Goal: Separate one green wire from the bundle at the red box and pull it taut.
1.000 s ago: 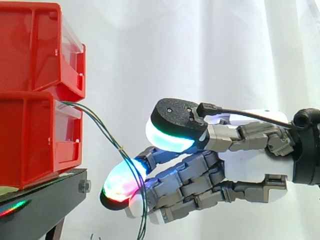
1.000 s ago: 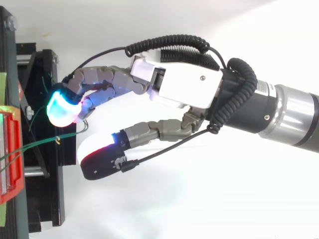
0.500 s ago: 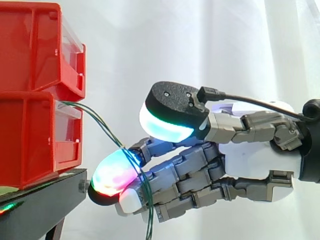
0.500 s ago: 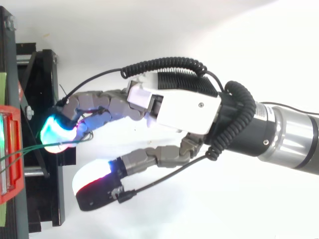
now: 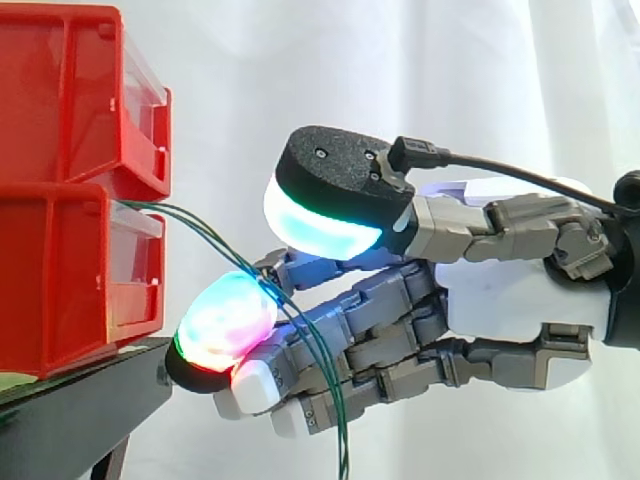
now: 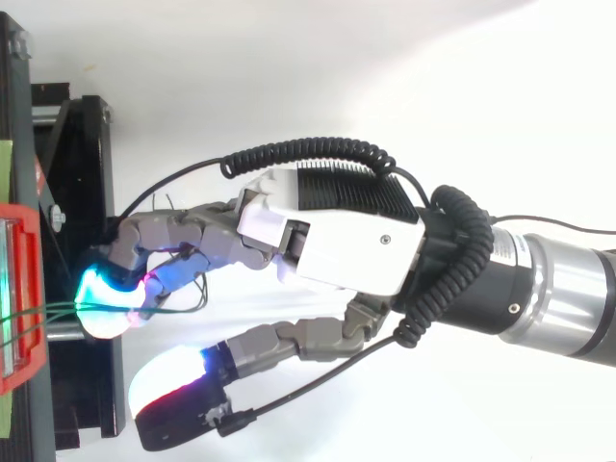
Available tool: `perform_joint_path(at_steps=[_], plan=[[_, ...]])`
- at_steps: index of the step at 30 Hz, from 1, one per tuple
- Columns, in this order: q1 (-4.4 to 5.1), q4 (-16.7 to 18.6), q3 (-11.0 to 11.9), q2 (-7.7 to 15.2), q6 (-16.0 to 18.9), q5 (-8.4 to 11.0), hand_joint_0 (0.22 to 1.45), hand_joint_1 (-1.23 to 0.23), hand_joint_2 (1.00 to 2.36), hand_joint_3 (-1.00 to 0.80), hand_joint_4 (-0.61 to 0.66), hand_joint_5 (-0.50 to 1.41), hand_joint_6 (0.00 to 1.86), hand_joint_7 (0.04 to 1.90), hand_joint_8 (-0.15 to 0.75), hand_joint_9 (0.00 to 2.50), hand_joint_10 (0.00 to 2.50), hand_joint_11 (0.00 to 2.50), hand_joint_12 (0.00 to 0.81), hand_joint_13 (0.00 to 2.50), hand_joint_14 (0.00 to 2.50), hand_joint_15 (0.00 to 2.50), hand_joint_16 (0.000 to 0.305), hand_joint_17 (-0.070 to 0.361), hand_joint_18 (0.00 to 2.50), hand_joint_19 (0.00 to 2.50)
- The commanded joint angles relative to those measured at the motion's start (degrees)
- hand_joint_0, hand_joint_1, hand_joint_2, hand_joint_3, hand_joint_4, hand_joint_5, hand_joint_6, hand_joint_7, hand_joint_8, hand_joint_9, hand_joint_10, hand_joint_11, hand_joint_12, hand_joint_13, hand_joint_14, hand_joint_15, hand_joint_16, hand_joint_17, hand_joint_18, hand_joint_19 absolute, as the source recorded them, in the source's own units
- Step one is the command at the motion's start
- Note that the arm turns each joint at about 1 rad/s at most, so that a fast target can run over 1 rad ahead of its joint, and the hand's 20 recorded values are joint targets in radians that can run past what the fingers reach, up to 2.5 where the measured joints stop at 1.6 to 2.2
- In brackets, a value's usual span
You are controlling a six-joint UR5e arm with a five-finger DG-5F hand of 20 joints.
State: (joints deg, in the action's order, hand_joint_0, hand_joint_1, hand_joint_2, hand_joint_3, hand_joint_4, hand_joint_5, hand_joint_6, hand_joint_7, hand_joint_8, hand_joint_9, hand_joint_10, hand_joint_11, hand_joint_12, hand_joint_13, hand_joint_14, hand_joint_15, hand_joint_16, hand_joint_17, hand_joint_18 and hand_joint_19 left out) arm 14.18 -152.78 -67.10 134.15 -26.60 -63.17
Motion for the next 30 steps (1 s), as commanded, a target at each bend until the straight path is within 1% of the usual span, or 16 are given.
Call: perform_joint_path(at_steps=[1, 5, 9, 13, 14, 18, 19, 20, 22, 24, 26, 28, 30], plan=[[0.32, -0.06, 0.04, -0.03, 0.06, 0.33, 0.57, -0.61, 1.01, -0.4, 0.2, -0.11, 0.5, 1.22, 0.286, 0.74, 0.01, 0.47, 0.314, 0.54, 0.0, 0.13, 0.044, 0.099, 0.54, 0.19], [0.23, -0.32, 0.04, -0.03, 0.32, 0.33, 0.57, -0.61, 1.01, -0.39, 0.2, -0.11, 0.5, 1.23, 0.287, 0.75, 0.01, 0.46, 0.313, 0.54, 0.0, 0.13, 0.044, 0.099, 0.54, 0.19], [0.32, -1.47, -0.05, -0.03, 1.12, 0.33, 0.57, -0.6, 1.01, -0.39, 0.2, -0.11, 0.5, 1.21, 0.286, 0.75, 0.01, 0.47, 0.315, 0.55, 0.0, 0.13, 0.044, 0.1, 0.54, 0.19], [-0.38, -4.98, 0.04, -0.03, 2.87, 0.07, 0.57, -0.6, 1.01, -0.39, 0.21, -0.12, 0.5, 1.2, 0.284, 0.75, 0.01, 0.47, 0.314, 0.55, 0.0, 0.13, 0.044, 0.1, 0.54, 0.2], [-0.56, -6.48, 0.04, -0.03, 3.84, -0.37, 0.57, -0.6, 1.01, -0.39, 0.21, -0.12, 0.5, 1.2, 0.286, 0.75, 0.01, 0.47, 0.315, 0.55, 0.0, 0.14, 0.044, 0.1, 0.54, 0.19], [-0.74, -7.71, 0.04, -0.12, 4.89, -0.9, 0.57, -0.6, 1.01, -0.39, 0.21, -0.12, 0.5, 1.19, 0.287, 0.75, 0.01, 0.48, 0.315, 0.55, 0.0, 0.14, 0.044, 0.1, 0.54, 0.19], [-0.91, -8.41, 0.04, -0.12, 5.42, -1.6, 0.57, -0.6, 1.01, -0.39, 0.21, -0.12, 0.5, 1.19, 0.287, 0.75, 0.01, 0.48, 0.315, 0.55, 0.0, 0.14, 0.044, 0.1, 0.54, 0.19], [-0.91, -8.5, 0.04, -0.12, 5.42, -1.69, 0.57, -0.6, 1.01, -0.39, 0.21, -0.12, 0.5, 1.2, 0.287, 0.75, 0.01, 0.47, 0.315, 0.55, 0.0, 0.14, 0.044, 0.1, 0.54, 0.19], [-1.0, -8.67, 0.66, -0.12, 5.51, -2.22, 0.57, -0.6, 1.01, -0.39, 0.21, -0.12, 0.5, 1.2, 0.284, 0.75, 0.01, 0.47, 0.315, 0.55, 0.0, 0.14, 0.044, 0.1, 0.54, 0.2], [-1.0, -8.67, 0.92, -0.12, 5.51, -2.22, 0.57, -0.6, 1.01, -0.39, 0.21, -0.12, 0.5, 1.2, 0.284, 0.75, 0.01, 0.47, 0.314, 0.55, 0.0, 0.14, 0.045, 0.1, 0.54, 0.2], [-1.0, -9.2, 1.98, -0.12, 5.25, -1.87, 0.57, -0.61, 1.01, -0.39, 0.21, -0.12, 0.5, 1.2, 0.285, 0.75, 0.01, 0.47, 0.314, 0.55, 0.0, 0.14, 0.045, 0.101, 0.55, 0.2], [-1.0, -9.64, 2.5, -0.12, 5.16, -1.78, 0.57, -0.61, 1.01, -0.39, 0.21, -0.11, 0.5, 1.2, 0.285, 0.75, 0.01, 0.47, 0.314, 0.55, 0.0, 0.14, 0.045, 0.101, 0.55, 0.2], [-0.91, -9.99, 2.77, -0.12, 4.98, -1.78, 0.57, -0.61, 1.01, -0.39, 0.2, -0.11, 0.5, 1.22, 0.285, 0.75, 0.01, 0.47, 0.314, 0.55, 0.01, 0.15, 0.045, 0.101, 0.55, 0.2]])
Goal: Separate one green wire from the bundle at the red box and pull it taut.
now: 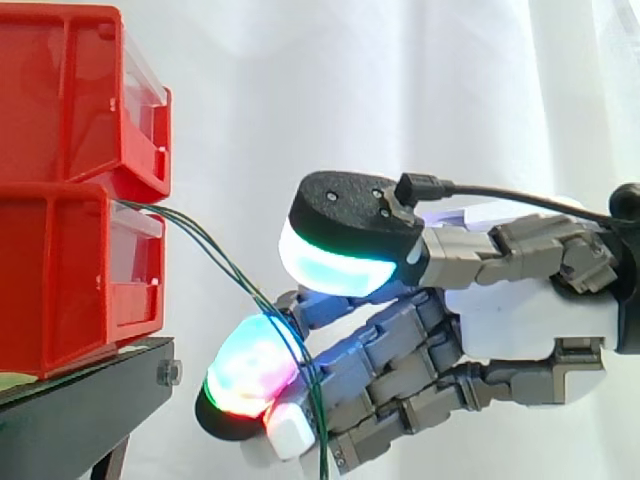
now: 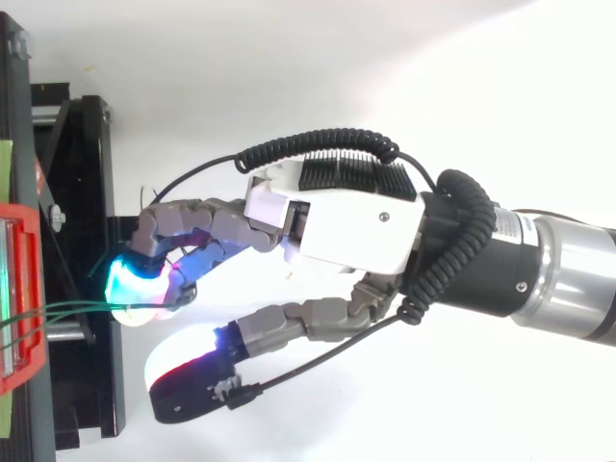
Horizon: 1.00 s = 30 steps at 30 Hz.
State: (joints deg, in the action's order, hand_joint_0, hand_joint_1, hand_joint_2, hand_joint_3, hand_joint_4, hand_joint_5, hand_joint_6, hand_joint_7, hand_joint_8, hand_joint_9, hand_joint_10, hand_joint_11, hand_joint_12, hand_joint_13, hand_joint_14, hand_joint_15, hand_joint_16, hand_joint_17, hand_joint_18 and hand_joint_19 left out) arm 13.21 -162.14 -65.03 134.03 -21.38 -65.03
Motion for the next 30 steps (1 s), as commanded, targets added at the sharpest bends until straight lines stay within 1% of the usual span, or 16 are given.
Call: perform_joint_path(at_steps=[1, 7, 11, 17, 21, 25, 27, 30], plan=[[0.07, -0.81, 0.78, 0.0, -0.24, 0.08, 0.58, -0.61, 1.01, -0.39, 0.2, -0.11, 0.5, 1.23, 0.285, 0.75, 0.01, 0.47, 0.314, 0.56, 0.0, 0.14, 0.045, 0.1, 0.55, 0.2], [-0.02, -1.95, 1.13, 0.0, 0.11, -0.28, 0.58, -0.62, 1.01, -0.35, 0.17, -0.1, 0.5, 1.34, 0.285, 0.76, 0.01, 0.48, 0.313, 0.56, 0.01, 0.14, 0.044, 0.1, 0.56, 0.2], [-0.02, -2.74, 1.22, -0.35, 0.46, -0.71, 0.59, -0.65, 1.02, -0.29, 0.15, -0.14, 0.64, 1.21, 0.288, 0.76, 0.01, 0.49, 0.311, 0.56, 0.0, 0.14, 0.045, 0.101, 0.57, 0.21], [-0.02, -3.1, 1.83, -0.35, 0.46, -0.63, 0.6, -0.66, 1.01, -0.29, 0.17, -0.17, 0.73, 1.03, 0.285, 0.76, 0.01, 0.5, 0.31, 0.57, 0.0, 0.15, 0.045, 0.101, 0.58, 0.22], [-0.11, -4.68, 2.27, -0.88, 0.73, -0.71, 0.59, -0.66, 1.01, -0.29, 0.17, -0.17, 0.78, 1.0, 0.287, 0.76, 0.01, 0.51, 0.311, 0.57, 0.0, 0.15, 0.045, 0.102, 0.58, 0.22], [-0.29, -6.17, 2.45, -1.49, 0.73, -0.63, 0.59, -0.66, 1.02, -0.2, 0.12, -0.2, 0.84, 1.01, 0.292, 0.76, 0.01, 0.53, 0.311, 0.57, 0.01, 0.15, 0.046, 0.103, 0.59, 0.21], [-0.2, -6.35, 2.45, -1.58, 0.73, -0.54, 0.59, -0.67, 1.02, -0.15, 0.12, -0.2, 0.86, 1.0, 0.29, 0.76, 0.01, 0.54, 0.312, 0.57, 0.01, 0.15, 0.046, 0.103, 0.6, 0.23], [-0.2, -7.4, 3.06, -1.93, 0.73, -0.45, 0.59, -0.68, 1.02, -0.15, 0.14, -0.2, 0.87, 0.98, 0.292, 0.76, 0.01, 0.54, 0.313, 0.58, 0.0, 0.16, 0.046, 0.104, 0.61, 0.23]])
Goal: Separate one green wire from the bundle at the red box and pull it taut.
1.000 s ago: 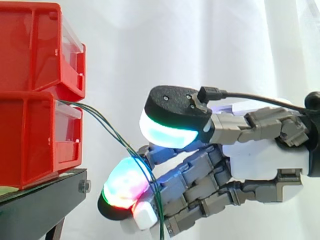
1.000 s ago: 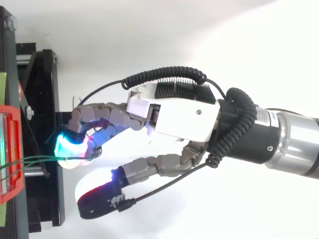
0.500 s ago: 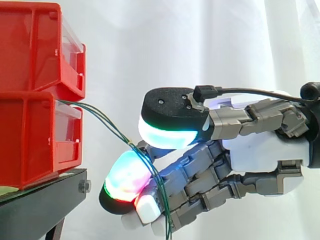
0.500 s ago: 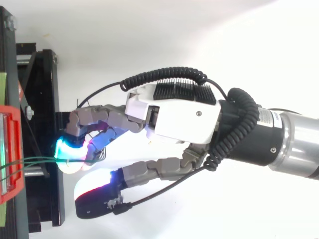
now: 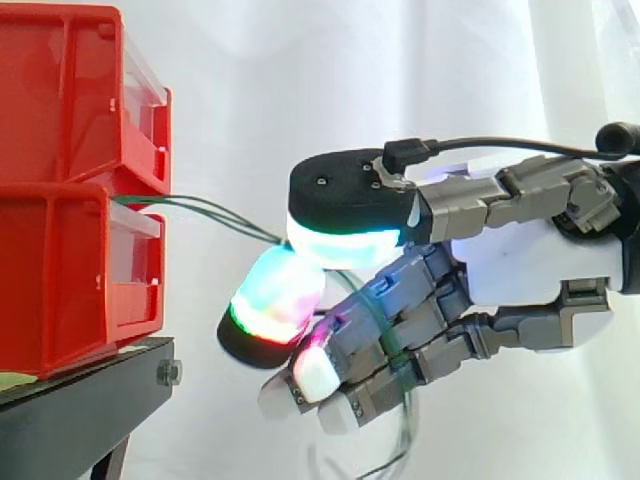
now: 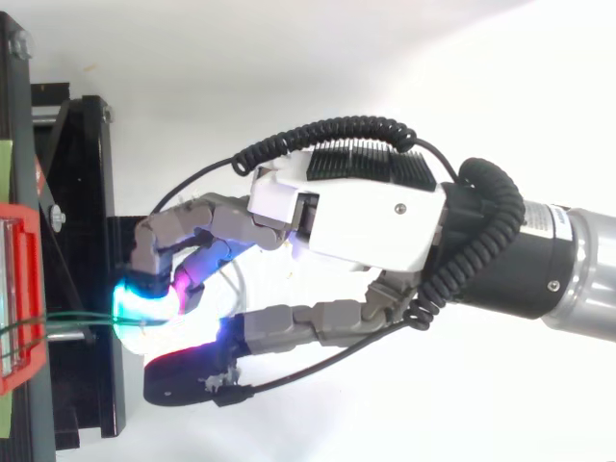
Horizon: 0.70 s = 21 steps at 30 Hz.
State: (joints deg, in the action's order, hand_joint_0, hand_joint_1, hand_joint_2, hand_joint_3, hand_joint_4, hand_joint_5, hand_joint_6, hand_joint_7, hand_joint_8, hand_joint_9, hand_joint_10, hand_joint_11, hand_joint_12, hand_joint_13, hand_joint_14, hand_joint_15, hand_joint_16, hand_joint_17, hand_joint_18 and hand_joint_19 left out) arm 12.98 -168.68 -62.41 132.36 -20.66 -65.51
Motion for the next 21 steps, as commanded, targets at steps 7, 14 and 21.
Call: perform_joint_path(at_steps=[7, 14, 21], plan=[[0.03, -2.09, 1.32, -0.17, 0.0, -0.15, 0.59, -0.74, 1.02, -0.25, 0.17, -0.2, 0.9, 0.95, 0.294, 0.76, 0.01, 0.56, 0.317, 0.59, 0.01, 0.17, 0.047, 0.106, 0.63, 0.23], [-0.06, -3.67, 1.76, -0.17, 0.0, -0.32, 0.56, -0.7, 1.01, -0.37, 0.19, -0.2, 0.88, 0.93, 0.298, 0.76, 0.01, 0.57, 0.321, 0.6, 0.01, 0.17, 0.048, 0.109, 0.64, 0.24], [-0.41, -3.59, 1.67, -0.17, 0.0, 0.11, 0.56, -0.57, 1.01, -0.38, 0.19, -0.2, 0.87, 0.96, 0.298, 0.77, 0.01, 0.56, 0.324, 0.59, 0.01, 0.17, 0.049, 0.11, 0.63, 0.25]])
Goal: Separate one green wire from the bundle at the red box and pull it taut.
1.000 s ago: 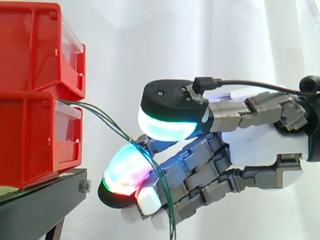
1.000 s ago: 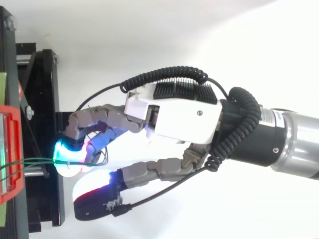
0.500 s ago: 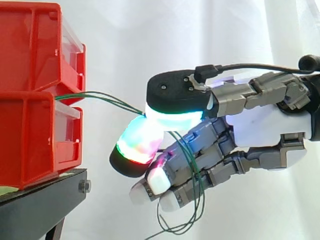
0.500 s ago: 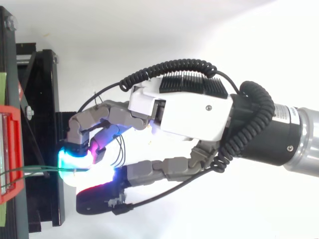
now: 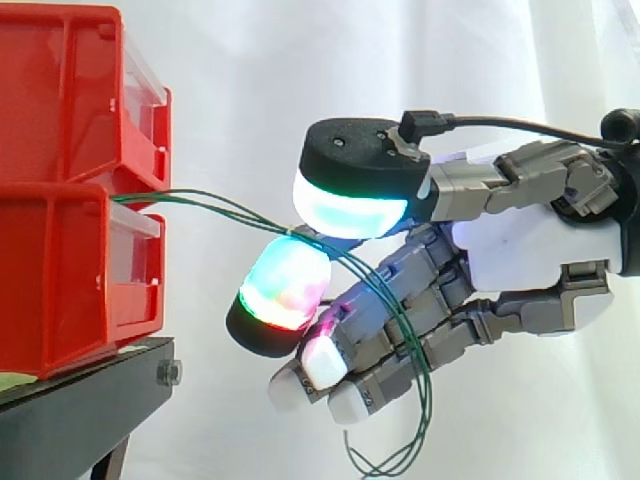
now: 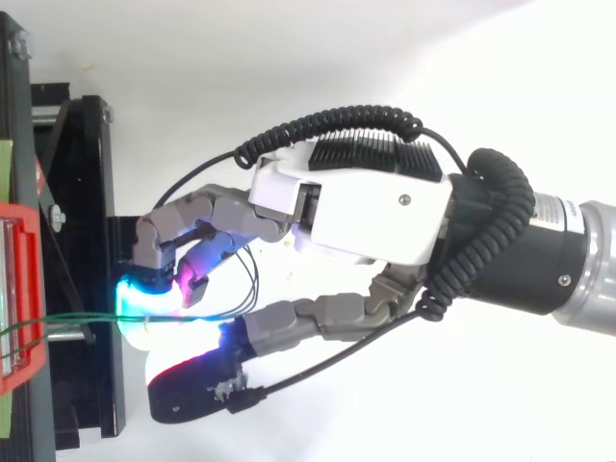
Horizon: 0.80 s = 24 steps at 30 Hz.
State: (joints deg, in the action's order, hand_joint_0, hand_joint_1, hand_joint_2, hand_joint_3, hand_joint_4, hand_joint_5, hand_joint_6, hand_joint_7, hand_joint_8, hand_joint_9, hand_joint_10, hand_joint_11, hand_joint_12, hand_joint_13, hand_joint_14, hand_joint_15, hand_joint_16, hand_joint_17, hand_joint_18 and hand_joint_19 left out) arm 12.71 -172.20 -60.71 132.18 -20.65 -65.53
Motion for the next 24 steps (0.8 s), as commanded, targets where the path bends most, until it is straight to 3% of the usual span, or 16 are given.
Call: perform_joint_path(at_steps=[1, 9, 19, 24], plan=[[-0.14, -0.15, -0.02, 0.01, 0.0, 0.14, 0.57, -0.56, 1.01, -0.36, 0.18, -0.2, 0.86, 0.96, 0.296, 0.77, 0.01, 0.56, 0.322, 0.59, 0.01, 0.17, 0.048, 0.109, 0.62, 0.25], [-0.14, -0.15, 0.07, 0.01, 0.0, 0.14, 0.58, -0.64, 1.02, -0.22, 0.19, -0.2, 0.88, 1.0, 0.302, 0.76, 0.01, 0.57, 0.322, 0.58, 0.01, 0.18, 0.048, 0.108, 0.62, 0.26], [-0.84, -2.44, 1.65, 0.01, 0.09, -0.12, 0.6, -0.76, 1.01, -0.33, 0.19, -0.2, 0.89, 0.96, 0.298, 0.76, 0.01, 0.58, 0.322, 0.6, 0.01, 0.18, 0.048, 0.108, 0.65, 0.26], [-1.02, -3.67, 1.83, 0.01, 0.79, -0.21, 0.55, -0.56, 1.01, -0.4, 0.2, -0.2, 0.88, 0.97, 0.298, 0.77, 0.01, 0.57, 0.327, 0.6, 0.01, 0.18, 0.049, 0.111, 0.65, 0.27]])
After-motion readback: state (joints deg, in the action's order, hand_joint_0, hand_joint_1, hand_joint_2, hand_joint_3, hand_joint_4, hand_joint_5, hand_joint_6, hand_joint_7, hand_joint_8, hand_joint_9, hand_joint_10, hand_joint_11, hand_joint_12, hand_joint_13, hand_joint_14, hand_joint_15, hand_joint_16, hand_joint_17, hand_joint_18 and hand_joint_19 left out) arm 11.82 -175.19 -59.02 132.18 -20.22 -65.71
